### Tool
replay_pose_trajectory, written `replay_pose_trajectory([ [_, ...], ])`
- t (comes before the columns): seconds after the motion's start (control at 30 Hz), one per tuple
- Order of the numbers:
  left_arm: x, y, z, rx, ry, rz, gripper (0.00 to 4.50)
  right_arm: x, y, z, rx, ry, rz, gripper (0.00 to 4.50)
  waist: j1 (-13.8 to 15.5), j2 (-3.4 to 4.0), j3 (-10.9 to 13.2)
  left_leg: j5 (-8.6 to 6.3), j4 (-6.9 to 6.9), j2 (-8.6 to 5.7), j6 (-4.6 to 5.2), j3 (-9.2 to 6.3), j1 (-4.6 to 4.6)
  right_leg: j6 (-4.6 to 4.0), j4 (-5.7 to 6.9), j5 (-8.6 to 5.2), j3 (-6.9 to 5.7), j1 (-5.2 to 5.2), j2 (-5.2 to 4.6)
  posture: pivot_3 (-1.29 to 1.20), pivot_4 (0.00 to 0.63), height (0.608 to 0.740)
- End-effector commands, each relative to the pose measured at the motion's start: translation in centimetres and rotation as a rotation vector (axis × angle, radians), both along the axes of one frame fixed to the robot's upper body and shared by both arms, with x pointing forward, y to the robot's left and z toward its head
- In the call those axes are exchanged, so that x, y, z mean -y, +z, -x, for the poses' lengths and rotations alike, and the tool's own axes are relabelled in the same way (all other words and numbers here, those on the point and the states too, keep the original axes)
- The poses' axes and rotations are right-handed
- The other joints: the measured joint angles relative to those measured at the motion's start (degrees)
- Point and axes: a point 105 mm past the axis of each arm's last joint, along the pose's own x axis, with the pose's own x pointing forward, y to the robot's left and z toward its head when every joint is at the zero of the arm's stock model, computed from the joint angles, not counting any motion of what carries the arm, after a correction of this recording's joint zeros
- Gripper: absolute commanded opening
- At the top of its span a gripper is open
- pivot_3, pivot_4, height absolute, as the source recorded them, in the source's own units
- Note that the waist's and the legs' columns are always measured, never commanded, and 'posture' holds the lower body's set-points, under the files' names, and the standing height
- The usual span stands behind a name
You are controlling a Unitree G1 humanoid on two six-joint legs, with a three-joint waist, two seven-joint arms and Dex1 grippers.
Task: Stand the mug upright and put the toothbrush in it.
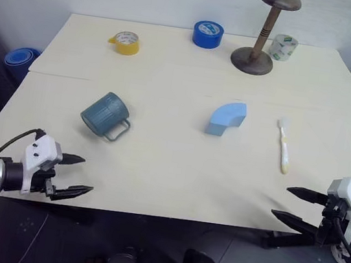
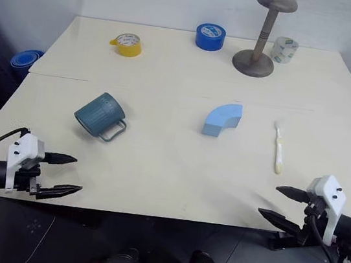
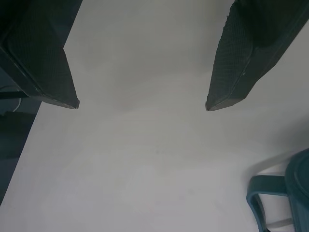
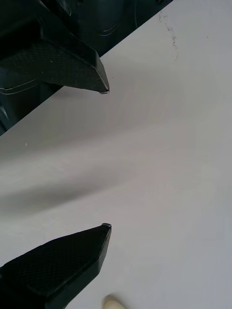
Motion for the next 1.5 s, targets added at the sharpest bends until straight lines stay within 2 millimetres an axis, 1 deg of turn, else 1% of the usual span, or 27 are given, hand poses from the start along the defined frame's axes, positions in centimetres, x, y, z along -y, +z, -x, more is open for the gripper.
replay_pose_trajectory([
  [0.03,-0.2,0.5,0.2,0.030,-0.003,-0.007,4.45,-0.6,0.4,-0.1,0.024,0.025,0.007,4.50,0.0,0.00,0.0,0.00,0.00,0.00,0.00,0.00,0.00,0.00,0.00,0.00,0.00,0.00,0.00,0.00,0.150,0.740],
  [0.13,-0.5,0.3,0.0,0.033,0.031,-0.013,4.45,-0.8,0.1,-0.2,0.028,0.023,0.007,4.50,0.0,0.00,0.0,0.00,0.00,0.00,0.00,0.00,0.00,0.00,0.00,0.00,0.00,0.00,0.00,0.00,0.150,0.740],
  [0.27,-0.1,0.4,0.1,0.032,0.026,0.009,4.45,-1.2,-0.2,-0.2,0.029,0.024,0.004,4.50,0.0,0.00,0.0,0.00,0.00,0.00,0.00,0.01,0.00,0.00,0.01,0.00,0.01,0.00,0.00,0.00,0.150,0.740],
  [0.47,0.3,0.5,-0.3,0.042,0.030,0.034,4.45,-1.4,-0.3,-0.3,0.025,0.012,-0.012,4.50,0.0,0.00,0.0,0.00,0.00,0.00,0.00,0.02,0.02,0.00,0.03,0.00,0.01,0.00,0.00,0.00,0.150,0.740],
  [0.63,0.3,0.0,-0.6,0.049,0.038,0.000,4.45,-1.5,-0.4,-0.2,0.008,0.001,-0.028,4.50,0.0,0.00,0.0,0.00,0.00,0.00,0.00,0.02,0.03,0.00,0.03,0.00,0.01,0.00,0.00,0.00,0.150,0.740],
  [0.83,1.3,0.0,0.2,0.015,-0.007,0.042,4.45,-2.3,-0.3,-0.3,0.021,-0.017,-0.060,4.50,0.0,0.00,0.0,0.00,0.00,0.00,-0.01,0.04,0.05,0.00,0.05,0.00,0.01,0.00,0.00,0.00,0.150,0.740],
  [0.97,3.0,1.4,1.2,-0.022,-0.080,0.113,4.45,-4.3,0.4,-0.9,0.077,-0.043,-0.121,4.50,0.0,-0.03,0.0,0.00,0.00,0.00,-0.01,0.03,0.05,0.00,0.08,0.00,0.02,0.00,-0.01,0.00,0.150,0.740],
  [1.0,3.9,2.4,1.4,-0.024,-0.108,0.140,4.45,-5.5,0.5,-1.4,0.110,-0.056,-0.137,4.50,0.0,-0.04,0.0,0.00,0.01,0.01,-0.02,0.03,0.05,0.00,0.10,0.00,0.03,0.00,-0.01,0.00,0.150,0.740],
  [1.03,4.4,3.0,1.5,-0.027,-0.128,0.156,4.45,-6.4,0.6,-1.8,0.132,-0.065,-0.148,4.50,-0.1,-0.11,0.0,0.00,0.01,0.01,-0.03,0.04,0.08,0.00,0.12,0.00,0.04,0.00,-0.01,0.00,0.150,0.740],
  [1.07,5.1,3.9,1.6,-0.028,-0.151,0.177,4.45,-7.2,0.9,-2.6,0.163,-0.108,-0.175,4.50,-0.1,-0.10,0.0,0.03,0.01,0.04,-0.10,0.02,0.10,0.00,0.18,0.00,0.05,0.00,0.00,0.00,0.150,0.740],
  [1.1,5.7,4.7,1.7,-0.029,-0.176,0.195,4.45,-7.9,1.0,-3.6,0.186,-0.165,-0.207,4.50,-0.1,-0.10,0.0,0.03,0.01,0.04,-0.11,0.03,0.12,0.00,0.20,0.00,0.07,0.00,-0.01,0.00,0.150,0.740],
  [1.17,6.9,6.9,1.6,-0.013,-0.243,0.230,4.45,-10.1,0.6,-6.0,0.212,-0.294,-0.280,4.50,-0.2,-0.13,0.0,0.04,0.01,0.04,-0.16,0.03,0.18,-0.01,0.28,0.00,0.10,0.00,0.00,0.00,0.150,0.740],
  [1.23,7.8,8.9,1.2,0.009,-0.292,0.256,4.45,-12.6,0.2,-7.7,0.226,-0.360,-0.311,4.50,-0.5,-0.09,0.0,0.06,0.02,0.04,-0.23,0.07,0.27,-0.05,0.45,-0.02,0.13,-0.01,0.00,0.00,0.150,0.740],
  [1.3,8.3,10.3,0.7,0.023,-0.315,0.273,4.45,-13.7,-0.2,-9.1,0.248,-0.427,-0.298,4.50,-0.7,-0.05,0.0,0.06,-0.03,0.04,-0.25,0.06,0.30,-0.06,0.55,-0.04,0.15,-0.04,0.01,0.00,0.150,0.740],
  [1.37,8.5,11.4,0.3,0.037,-0.333,0.273,4.45,-14.1,-0.4,-10.7,0.283,-0.506,-0.289,4.50,-0.9,-0.05,0.0,0.06,-0.18,-0.01,-0.27,0.02,0.39,-0.06,0.66,-0.03,0.15,-0.05,0.00,0.00,0.150,0.740],
  [1.43,8.5,12.0,-0.1,0.047,-0.346,0.243,4.45,-14.6,-0.5,-12.2,0.307,-0.576,-0.308,4.50,-1.7,-0.06,0.0,0.05,-0.33,-0.08,-0.27,0.00,0.41,-0.05,0.65,-0.03,0.13,-0.05,0.00,0.00,0.150,0.740],
  [1.5,8.4,12.3,-0.5,0.049,-0.348,0.210,4.45,-15.4,-1.0,-13.1,0.324,-0.593,-0.289,4.50,-2.4,-0.06,0.0,0.07,-0.48,-0.07,-0.31,0.08,0.46,-0.04,0.55,-0.03,0.10,-0.05,0.02,0.00,0.150,0.740],
])
